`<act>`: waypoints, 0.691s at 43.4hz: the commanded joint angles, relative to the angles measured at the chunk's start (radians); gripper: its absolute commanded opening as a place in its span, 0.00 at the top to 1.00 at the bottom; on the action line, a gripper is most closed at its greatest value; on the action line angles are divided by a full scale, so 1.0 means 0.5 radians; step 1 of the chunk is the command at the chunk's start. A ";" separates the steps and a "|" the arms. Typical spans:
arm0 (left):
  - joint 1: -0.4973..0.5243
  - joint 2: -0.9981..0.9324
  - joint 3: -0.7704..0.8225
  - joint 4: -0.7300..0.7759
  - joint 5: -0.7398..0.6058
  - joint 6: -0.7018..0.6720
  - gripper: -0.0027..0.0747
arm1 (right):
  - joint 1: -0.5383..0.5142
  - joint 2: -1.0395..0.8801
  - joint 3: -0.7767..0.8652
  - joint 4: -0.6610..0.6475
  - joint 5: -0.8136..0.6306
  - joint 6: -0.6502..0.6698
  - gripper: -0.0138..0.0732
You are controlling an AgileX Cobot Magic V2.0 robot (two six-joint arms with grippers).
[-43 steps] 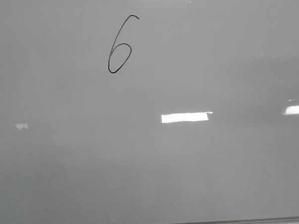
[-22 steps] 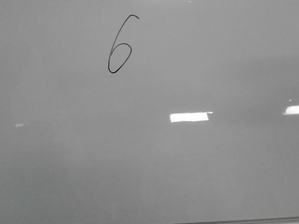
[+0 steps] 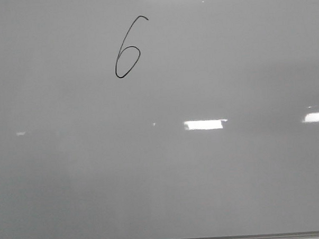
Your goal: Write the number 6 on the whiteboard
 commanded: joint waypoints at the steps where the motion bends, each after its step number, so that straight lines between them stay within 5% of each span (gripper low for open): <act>1: 0.005 -0.028 0.010 -0.021 -0.184 -0.019 0.99 | -0.015 0.008 0.007 -0.085 -0.222 -0.022 0.92; 13: 0.005 -0.028 0.010 -0.021 -0.184 -0.019 0.99 | -0.383 -0.227 0.562 0.683 -0.744 -0.565 0.92; 30: 0.005 -0.028 0.010 -0.021 -0.184 -0.019 0.99 | -0.661 -0.325 0.764 0.848 -0.772 -0.643 0.92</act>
